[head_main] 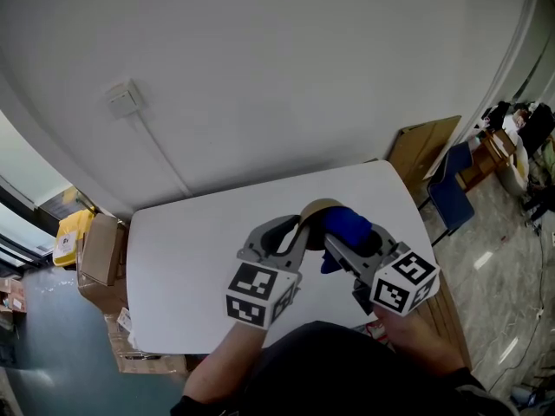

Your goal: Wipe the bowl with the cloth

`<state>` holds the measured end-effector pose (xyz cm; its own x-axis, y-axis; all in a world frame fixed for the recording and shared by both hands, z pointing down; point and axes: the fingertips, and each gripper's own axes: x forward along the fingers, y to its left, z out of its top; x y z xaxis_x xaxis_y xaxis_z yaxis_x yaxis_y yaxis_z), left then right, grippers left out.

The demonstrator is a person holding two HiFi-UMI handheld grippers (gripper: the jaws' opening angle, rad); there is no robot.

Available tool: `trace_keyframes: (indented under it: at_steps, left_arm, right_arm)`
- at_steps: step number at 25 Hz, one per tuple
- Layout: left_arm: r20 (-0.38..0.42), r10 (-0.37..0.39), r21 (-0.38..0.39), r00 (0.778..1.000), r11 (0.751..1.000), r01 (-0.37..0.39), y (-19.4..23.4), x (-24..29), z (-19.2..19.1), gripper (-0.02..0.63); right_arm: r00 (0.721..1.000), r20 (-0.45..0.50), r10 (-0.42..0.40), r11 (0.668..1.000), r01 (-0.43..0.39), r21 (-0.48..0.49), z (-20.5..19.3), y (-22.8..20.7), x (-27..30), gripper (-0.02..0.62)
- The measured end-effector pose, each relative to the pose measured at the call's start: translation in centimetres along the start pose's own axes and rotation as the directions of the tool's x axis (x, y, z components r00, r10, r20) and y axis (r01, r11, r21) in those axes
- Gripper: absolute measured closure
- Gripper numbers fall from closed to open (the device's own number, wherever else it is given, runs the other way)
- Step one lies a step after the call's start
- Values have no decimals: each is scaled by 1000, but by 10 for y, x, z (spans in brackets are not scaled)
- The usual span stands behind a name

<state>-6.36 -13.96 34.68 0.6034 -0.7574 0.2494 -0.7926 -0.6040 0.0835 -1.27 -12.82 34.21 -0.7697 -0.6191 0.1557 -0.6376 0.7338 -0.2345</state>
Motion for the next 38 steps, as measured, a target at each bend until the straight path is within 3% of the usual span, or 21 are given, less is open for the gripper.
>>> trace_keyframes:
  at_steps: [5,11,20,30,38]
  left_arm:
    - [8,27,5,1000,1000,-27,5,-4,-2,543]
    - [29,52,65,998,996,-53,3,-9,5,543]
    - [89,85,175,992,980,-99,-5,-15,32,546]
    - [48,98,116,994,988,-103,11,-10,13,565]
    - [22,132,86,991,987,-133,32,-17,1,568]
  right_arm:
    - [999,2,-38,998,39,-40,1,-8,-5,503]
    - [998,-6,-62,990,60,-127,6,-11,-4,517]
    - [993,-104,60,971,-82,-226,-17,35,15,520]
    - [994,-103,36,973,-58,-223,-14,22,4,522]
    - [993,-99,-70,982,51,-182,-22,-20,-18,522]
